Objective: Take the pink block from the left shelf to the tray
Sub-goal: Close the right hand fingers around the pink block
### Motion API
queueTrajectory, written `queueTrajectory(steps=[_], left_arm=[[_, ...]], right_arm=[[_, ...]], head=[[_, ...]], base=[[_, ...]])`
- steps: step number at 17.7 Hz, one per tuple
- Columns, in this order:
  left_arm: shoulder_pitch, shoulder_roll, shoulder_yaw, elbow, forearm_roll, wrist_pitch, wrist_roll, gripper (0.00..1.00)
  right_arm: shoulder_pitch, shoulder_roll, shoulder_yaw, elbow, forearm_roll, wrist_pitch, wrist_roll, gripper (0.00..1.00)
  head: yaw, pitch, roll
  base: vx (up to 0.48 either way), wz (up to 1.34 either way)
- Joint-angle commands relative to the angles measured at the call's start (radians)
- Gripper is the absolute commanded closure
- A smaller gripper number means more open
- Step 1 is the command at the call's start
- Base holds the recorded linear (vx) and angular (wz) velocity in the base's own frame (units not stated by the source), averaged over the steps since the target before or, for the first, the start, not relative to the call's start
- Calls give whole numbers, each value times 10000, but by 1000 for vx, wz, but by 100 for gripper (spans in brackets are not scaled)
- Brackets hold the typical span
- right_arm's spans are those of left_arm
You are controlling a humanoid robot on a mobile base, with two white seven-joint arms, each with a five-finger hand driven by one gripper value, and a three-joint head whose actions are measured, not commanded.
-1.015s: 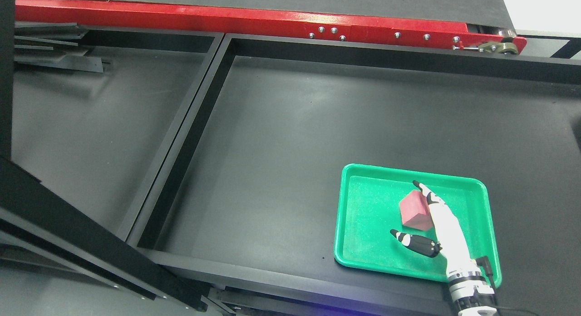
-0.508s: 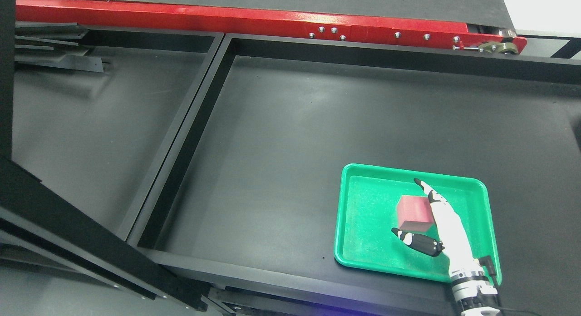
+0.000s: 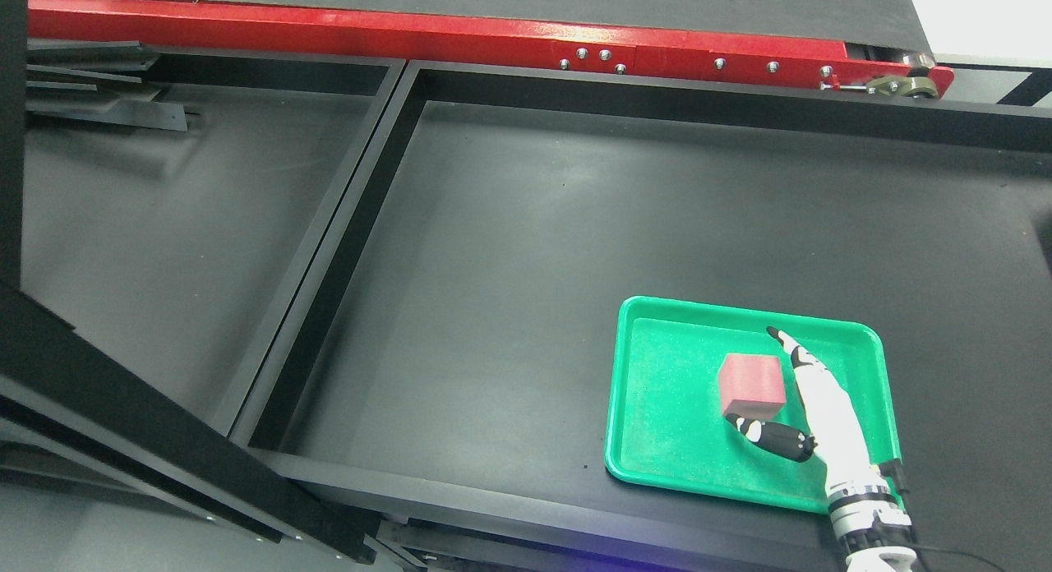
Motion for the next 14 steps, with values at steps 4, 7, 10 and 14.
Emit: queueTrajectory(steps=[4, 7, 10, 14], left_arm=[[92, 175, 0, 0, -15, -8, 6, 0], [92, 175, 0, 0, -15, -8, 6, 0], [92, 175, 0, 0, -15, -8, 6, 0], [92, 175, 0, 0, -15, -8, 6, 0]], right_arm=[[-230, -156, 236, 410, 406, 9, 30, 12], [-261, -141, 236, 640, 406, 40, 15, 22], [-276, -141, 297, 778, 406, 40, 0, 31], [-261, -110, 374, 794, 406, 24, -138, 57]], head=[[0, 0, 0], [0, 0, 0], [0, 0, 0], [0, 0, 0]], base=[[0, 0], [0, 0], [0, 0], [0, 0]])
